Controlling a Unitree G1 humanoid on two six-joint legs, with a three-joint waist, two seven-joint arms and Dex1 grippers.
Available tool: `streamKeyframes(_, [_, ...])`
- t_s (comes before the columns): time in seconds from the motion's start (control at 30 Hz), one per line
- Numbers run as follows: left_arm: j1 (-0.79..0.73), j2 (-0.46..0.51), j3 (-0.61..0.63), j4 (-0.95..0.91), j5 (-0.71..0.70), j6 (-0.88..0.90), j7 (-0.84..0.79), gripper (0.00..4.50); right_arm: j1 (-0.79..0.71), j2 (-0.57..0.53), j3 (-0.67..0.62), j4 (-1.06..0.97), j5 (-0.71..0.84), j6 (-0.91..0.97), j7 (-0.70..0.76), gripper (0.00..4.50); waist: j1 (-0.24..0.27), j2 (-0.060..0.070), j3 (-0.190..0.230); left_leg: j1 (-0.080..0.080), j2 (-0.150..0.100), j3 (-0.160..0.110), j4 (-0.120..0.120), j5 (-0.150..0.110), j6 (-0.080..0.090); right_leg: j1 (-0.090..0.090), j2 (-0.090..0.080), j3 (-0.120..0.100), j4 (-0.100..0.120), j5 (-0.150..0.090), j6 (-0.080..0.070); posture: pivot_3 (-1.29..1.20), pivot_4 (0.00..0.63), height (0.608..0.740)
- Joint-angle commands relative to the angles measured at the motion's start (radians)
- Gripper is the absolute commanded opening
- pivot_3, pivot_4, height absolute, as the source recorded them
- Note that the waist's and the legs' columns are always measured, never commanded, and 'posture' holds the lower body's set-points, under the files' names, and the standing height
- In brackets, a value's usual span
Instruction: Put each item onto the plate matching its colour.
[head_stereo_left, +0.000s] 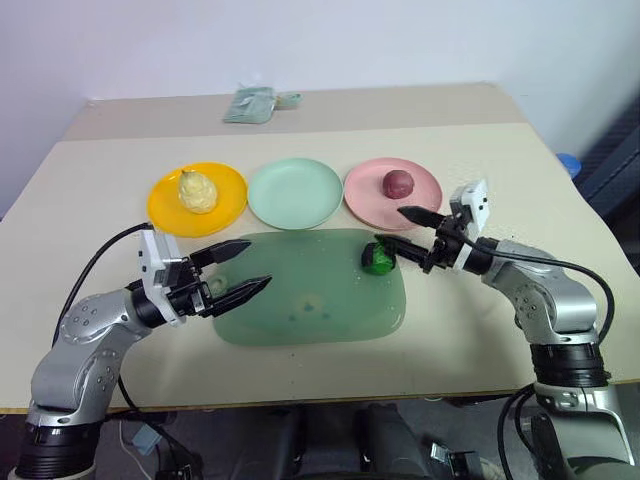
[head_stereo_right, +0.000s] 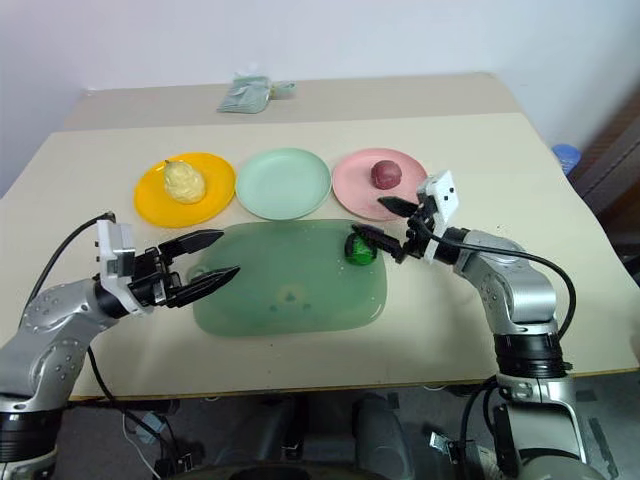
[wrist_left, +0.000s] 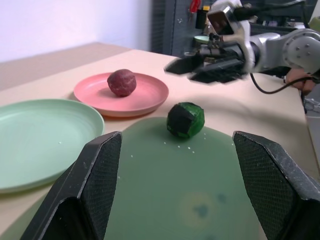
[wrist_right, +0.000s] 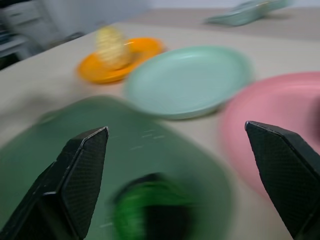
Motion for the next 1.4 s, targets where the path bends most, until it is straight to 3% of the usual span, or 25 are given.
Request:
streamKeyframes(0.03, [-0.019, 0.015, 0.001, -0.015, -0.011, 0.0, -0.01, 3.65, 0.0, 0.0, 0.035, -0.021, 0.01, 0.002, 0.023, 4.47, 0.001, 0.0, 0.0, 0.0, 0.0, 0.0, 0.0, 0.0, 0.0, 0.0, 0.0, 0.0, 0.0, 0.0, 0.0, 0.0, 0.15, 0.74])
streamKeyframes(0.4, [0.032, 0.023, 0.03, -0.017, 0.01, -0.042, -0.027, 3.65, -0.055, 0.042, 0.174, 0.194, -0.175, -0.203, 0.026, 4.47, 0.0, 0.0, 0.0, 0.0, 0.0, 0.0, 0.0, 0.003, -0.004, 0.0, 0.0, 0.0, 0.0, 0.0, 0.0, 0.0, 0.15, 0.74])
streamKeyframes(0.5, [0.063, 0.018, 0.041, -0.022, 0.014, -0.06, -0.027, 3.65, -0.068, 0.054, 0.17, 0.217, -0.181, -0.222, 0.023, 3.56, 0.0, 0.0, 0.0, 0.0, 0.0, 0.0, 0.0, 0.003, -0.005, 0.0, 0.0, 0.0, 0.0, 0.0, 0.0, 0.0, 0.15, 0.74])
streamKeyframes(0.6, [0.087, 0.013, 0.05, -0.028, 0.012, -0.074, -0.018, 3.65, -0.07, 0.064, 0.165, 0.207, -0.185, -0.239, 0.018, 2.17, 0.001, 0.0, 0.0, 0.0, 0.0, 0.0, 0.0, 0.003, -0.004, 0.0, 0.0, 0.0, 0.0, 0.0, 0.0, 0.0, 0.15, 0.74])
streamKeyframes(0.87, [0.126, -0.03, 0.092, -0.027, -0.002, -0.081, 0.068, 3.65, -0.212, 0.184, 0.161, 0.252, -0.204, -0.274, -0.096, 2.17, -0.003, 0.0, 0.0, 0.0, 0.0, 0.0, 0.0, 0.003, -0.005, -0.001, 0.0, 0.0, 0.0, 0.0, 0.0, 0.0, 0.15, 0.74])
streamKeyframes(1.0, [0.126, -0.078, 0.101, -0.024, 0.045, -0.082, 0.198, 3.65, -0.365, 0.303, 0.176, 0.505, -0.3, -0.421, -0.222, 2.17, -0.005, 0.0, 0.0, 0.0, 0.0, 0.0, 0.0, 0.003, -0.005, -0.001, 0.001, 0.0, 0.001, 0.0, 0.0, 0.0, 0.15, 0.74])
streamKeyframes(1.23, [0.079, -0.18, 0.097, -0.046, 0.207, -0.086, 0.509, 3.65, -0.693, 0.466, 0.117, 1.135, -0.391, -0.738, -0.45, 2.17, -0.002, -0.001, 0.0, 0.0, 0.0, 0.0, 0.0, 0.003, -0.006, -0.001, 0.001, -0.001, 0.001, 0.0, 0.0, 0.0, 0.15, 0.74])
streamKeyframes(1.4, [0.024, -0.239, 0.074, -0.015, 0.343, -0.1, 0.681, 3.65, -0.771, 0.503, 0.093, 1.331, -0.436, -0.8, -0.532, 2.17, -0.006, -0.002, -0.001, 0.0, -0.001, 0.0, 0.0, 0.004, -0.006, -0.001, 0.001, -0.001, 0.001, 0.0, 0.0, 0.0, 0.15, 0.74])
